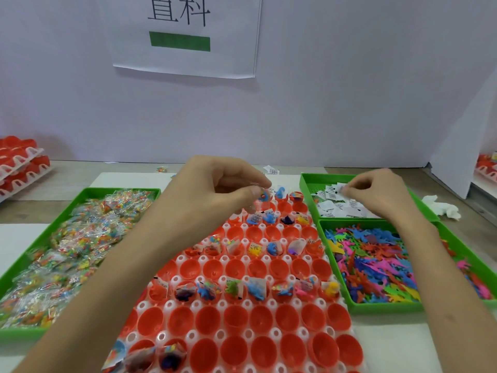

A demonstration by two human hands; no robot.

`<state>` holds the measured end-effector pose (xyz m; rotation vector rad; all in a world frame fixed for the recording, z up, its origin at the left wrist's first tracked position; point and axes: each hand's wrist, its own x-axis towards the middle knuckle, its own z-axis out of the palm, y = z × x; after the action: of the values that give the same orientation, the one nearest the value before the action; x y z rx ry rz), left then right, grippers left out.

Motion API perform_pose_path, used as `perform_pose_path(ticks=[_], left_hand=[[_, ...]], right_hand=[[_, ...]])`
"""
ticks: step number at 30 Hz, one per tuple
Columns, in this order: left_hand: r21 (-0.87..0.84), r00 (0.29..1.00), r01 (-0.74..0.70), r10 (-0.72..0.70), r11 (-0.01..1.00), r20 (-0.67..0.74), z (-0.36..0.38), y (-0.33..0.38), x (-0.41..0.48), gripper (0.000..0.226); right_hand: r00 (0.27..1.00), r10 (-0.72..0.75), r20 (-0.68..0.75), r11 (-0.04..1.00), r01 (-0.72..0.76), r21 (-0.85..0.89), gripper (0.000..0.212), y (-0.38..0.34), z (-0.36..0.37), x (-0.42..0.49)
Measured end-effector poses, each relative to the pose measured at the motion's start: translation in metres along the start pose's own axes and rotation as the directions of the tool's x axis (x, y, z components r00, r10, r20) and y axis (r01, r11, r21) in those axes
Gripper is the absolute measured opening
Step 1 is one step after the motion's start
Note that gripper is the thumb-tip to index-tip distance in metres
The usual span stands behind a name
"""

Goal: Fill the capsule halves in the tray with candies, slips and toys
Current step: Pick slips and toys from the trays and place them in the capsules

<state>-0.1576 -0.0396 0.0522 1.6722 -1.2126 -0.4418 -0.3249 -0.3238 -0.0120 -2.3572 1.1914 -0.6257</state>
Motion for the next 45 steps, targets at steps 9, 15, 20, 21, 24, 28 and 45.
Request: perform_pose_path(ticks=[9,15,20,21,24,28,45], left_hand=[[-0.154,0.999,0.024,-0.027,0.988,-0.022,0.004,0.0,0.0,0.018],[-0.384,0.994,0.037,-0.073,0.923,-0.08,0.007,0.002,0.0,0.007],[-0.48,0.993,0.029,-0.079,0.877,-0.085,0.009,0.004,-0.001,0.008],[-0.489,0.994,0.032,-0.079,0.872,-0.076,0.009,0.005,-0.001,0.009],[-0.475,0.997,0.06,-0.079,0.878,-0.022,0.007,0.004,-0.001,0.017],[-0.426,0.994,0.109,-0.095,0.898,0.054,0.004,0.004,-0.001,0.024],[-0.393,0.988,-0.043,-0.02,0.919,-0.154,0.01,0.003,-0.002,0.01]], right_hand=[[0.887,-0.448,0.113,0.699,0.269,0.662,0.021,-0.09,-0.042,-0.042],[0.814,-0.56,0.152,0.631,0.3,0.716,0.013,-0.123,-0.044,-0.066],[0.831,-0.53,0.167,0.666,0.287,0.688,0.015,-0.132,-0.038,-0.071],[0.843,-0.512,0.165,0.682,0.282,0.675,0.018,-0.133,-0.036,-0.072],[0.868,-0.473,0.149,0.76,0.317,0.568,0.02,-0.135,-0.035,-0.074],[0.862,-0.494,0.115,0.805,0.403,0.436,0.016,-0.137,-0.036,-0.076],[0.891,-0.444,0.097,0.754,0.313,0.578,0.015,-0.147,-0.021,-0.081]])
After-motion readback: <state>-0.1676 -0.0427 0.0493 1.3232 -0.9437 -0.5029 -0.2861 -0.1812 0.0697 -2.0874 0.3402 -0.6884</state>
